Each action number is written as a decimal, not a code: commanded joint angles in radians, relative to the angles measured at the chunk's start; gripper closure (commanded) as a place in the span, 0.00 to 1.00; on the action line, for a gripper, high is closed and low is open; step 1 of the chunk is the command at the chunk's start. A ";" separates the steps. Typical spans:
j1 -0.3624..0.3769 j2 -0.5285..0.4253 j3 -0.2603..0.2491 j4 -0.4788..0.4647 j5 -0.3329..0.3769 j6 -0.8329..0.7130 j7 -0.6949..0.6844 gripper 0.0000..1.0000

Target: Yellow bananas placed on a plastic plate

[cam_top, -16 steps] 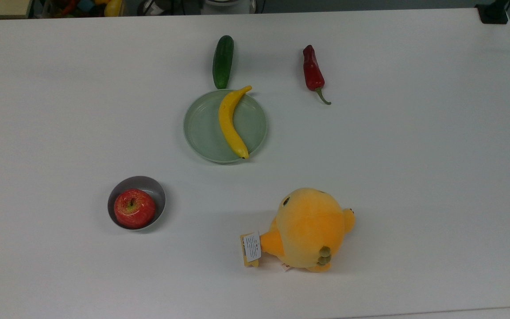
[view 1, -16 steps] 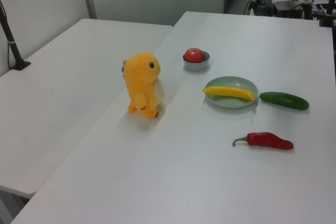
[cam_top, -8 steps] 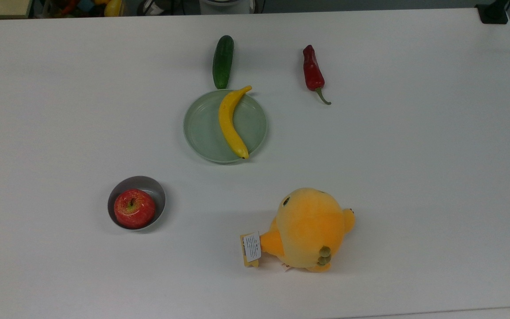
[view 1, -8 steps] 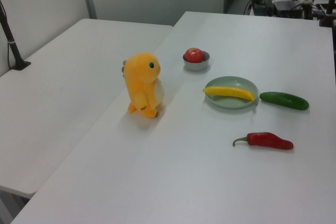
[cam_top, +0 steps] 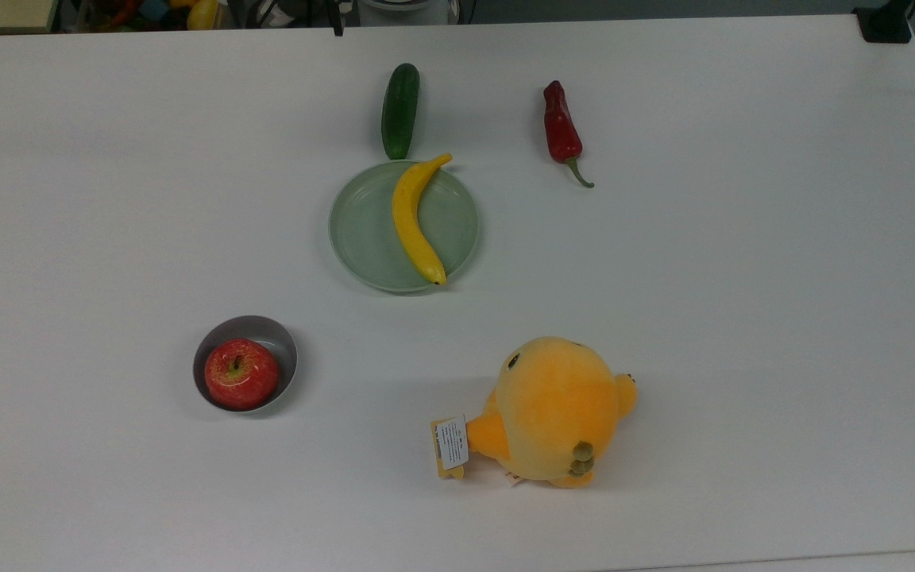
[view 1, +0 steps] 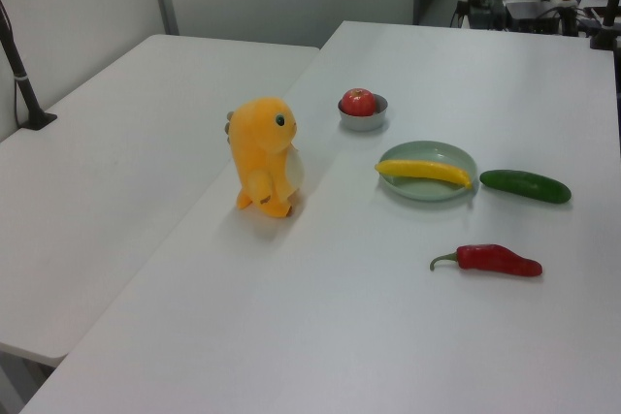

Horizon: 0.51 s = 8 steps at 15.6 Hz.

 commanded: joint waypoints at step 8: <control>0.031 -0.002 -0.020 -0.007 0.013 0.021 -0.007 0.00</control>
